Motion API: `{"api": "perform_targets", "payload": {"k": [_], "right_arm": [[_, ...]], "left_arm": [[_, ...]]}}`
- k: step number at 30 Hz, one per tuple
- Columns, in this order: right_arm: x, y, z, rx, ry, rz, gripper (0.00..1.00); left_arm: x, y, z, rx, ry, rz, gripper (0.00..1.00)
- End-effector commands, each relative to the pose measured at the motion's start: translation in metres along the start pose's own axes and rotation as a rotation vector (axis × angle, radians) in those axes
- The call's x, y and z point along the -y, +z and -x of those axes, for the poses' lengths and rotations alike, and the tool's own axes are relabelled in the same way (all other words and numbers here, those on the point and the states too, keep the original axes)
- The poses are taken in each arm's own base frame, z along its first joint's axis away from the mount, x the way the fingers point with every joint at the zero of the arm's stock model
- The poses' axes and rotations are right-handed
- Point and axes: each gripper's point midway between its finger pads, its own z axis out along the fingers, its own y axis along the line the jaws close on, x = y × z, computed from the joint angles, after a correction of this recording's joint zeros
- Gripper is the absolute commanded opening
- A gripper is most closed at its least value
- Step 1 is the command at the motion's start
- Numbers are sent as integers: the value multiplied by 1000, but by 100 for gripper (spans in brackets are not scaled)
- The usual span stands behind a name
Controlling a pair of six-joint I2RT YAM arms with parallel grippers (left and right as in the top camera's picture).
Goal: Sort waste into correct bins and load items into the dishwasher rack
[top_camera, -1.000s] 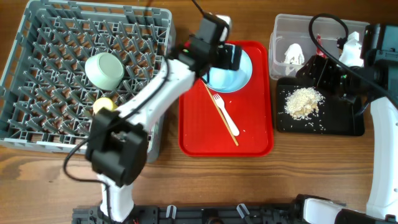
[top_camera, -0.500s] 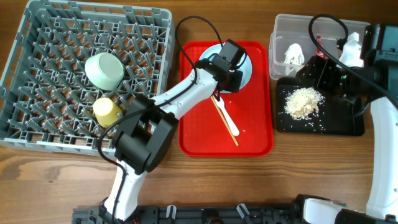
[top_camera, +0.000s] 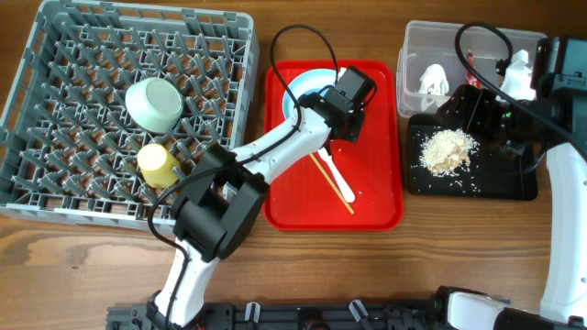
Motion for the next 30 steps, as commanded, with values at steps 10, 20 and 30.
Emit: {"api": "perform_targets", "payload": {"k": [10,20,30], "right_arm": [[-4,-4,3,17,-24,19,91],[-4,-4,3,17,-24,19,91],[-4,-4,3,16,-12,20,91]], "left_arm": [[-100,-204,110,313,-195,-550,4],[-239,-199,97,372,-386,-865,4],[-295,-151,67,346,-509,-927,4]]}}
